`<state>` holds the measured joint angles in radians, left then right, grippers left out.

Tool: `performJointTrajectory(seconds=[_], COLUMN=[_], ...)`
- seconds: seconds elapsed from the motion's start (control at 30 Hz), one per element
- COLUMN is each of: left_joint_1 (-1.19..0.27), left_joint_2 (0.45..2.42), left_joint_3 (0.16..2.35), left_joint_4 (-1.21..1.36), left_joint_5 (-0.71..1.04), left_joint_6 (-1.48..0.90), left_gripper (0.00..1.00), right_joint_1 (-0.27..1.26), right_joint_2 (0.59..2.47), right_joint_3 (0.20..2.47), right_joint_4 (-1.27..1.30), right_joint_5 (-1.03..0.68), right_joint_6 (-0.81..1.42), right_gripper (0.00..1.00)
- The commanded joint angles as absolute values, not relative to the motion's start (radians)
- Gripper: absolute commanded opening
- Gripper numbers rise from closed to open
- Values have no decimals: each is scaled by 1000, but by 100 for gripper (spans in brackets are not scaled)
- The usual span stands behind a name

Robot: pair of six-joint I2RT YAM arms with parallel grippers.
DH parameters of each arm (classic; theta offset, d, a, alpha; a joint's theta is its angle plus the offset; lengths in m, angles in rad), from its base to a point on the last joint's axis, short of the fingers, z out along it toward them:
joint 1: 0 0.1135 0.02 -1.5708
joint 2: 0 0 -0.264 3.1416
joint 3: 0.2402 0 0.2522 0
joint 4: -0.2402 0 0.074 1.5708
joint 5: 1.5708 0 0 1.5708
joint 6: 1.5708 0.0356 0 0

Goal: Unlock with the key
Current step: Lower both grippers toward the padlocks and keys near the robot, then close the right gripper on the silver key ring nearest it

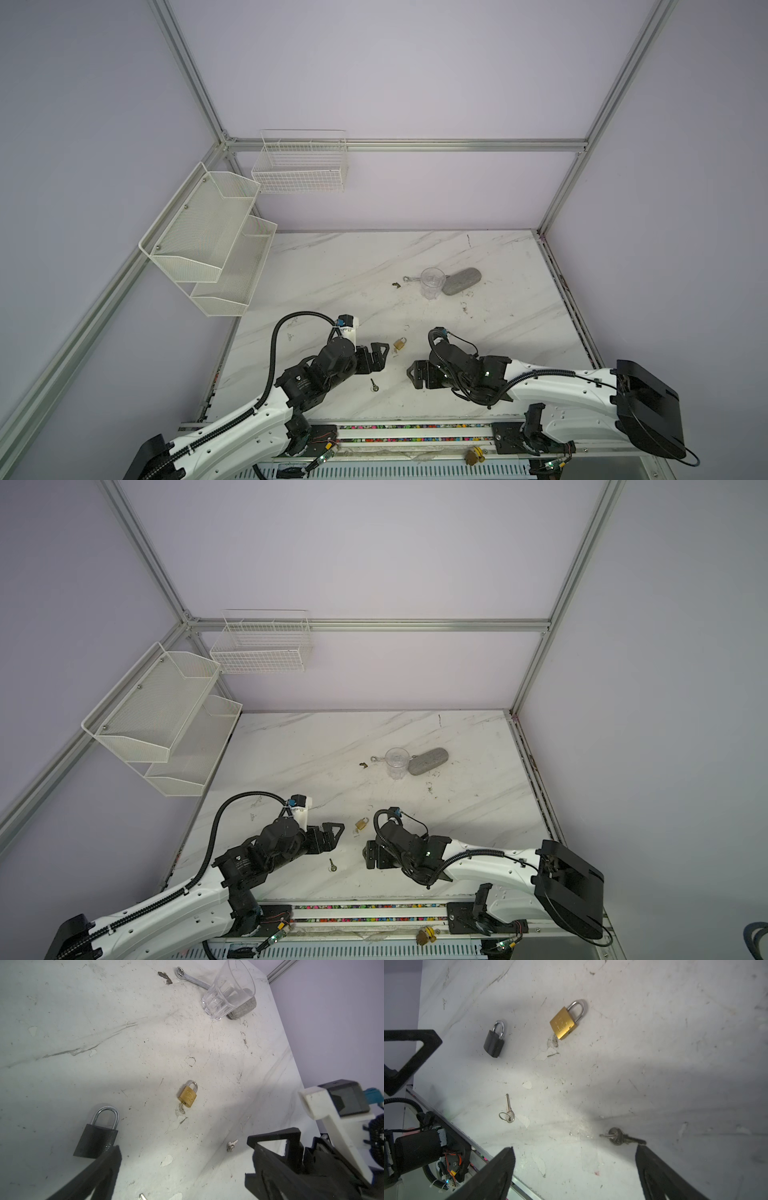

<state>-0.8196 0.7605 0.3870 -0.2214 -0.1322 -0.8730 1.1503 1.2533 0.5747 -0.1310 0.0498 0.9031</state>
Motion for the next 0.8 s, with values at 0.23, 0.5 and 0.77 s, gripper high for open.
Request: performJointTrajectory(seconds=[0.23,0.5,0.77], left_joint_1=[-860,-863,-864], left_joint_2=[808,836,800], left_joint_3=[475,487,479], left_joint_4=[-160,-160,-192], left_joint_5=[-172,-179,-223], left_joint_6=[-928,-922,-936], left_gripper=[100,100,100], right_joint_1=[1189,1189,1189], right_joint_2=[1314,1361,1486], right_joint_3=[542,557,637], right_joint_4=[-111,-105,-65], right_joint_5=[105,153,144], right_joint_6=[984,977,912], right_gripper=[92,93,94])
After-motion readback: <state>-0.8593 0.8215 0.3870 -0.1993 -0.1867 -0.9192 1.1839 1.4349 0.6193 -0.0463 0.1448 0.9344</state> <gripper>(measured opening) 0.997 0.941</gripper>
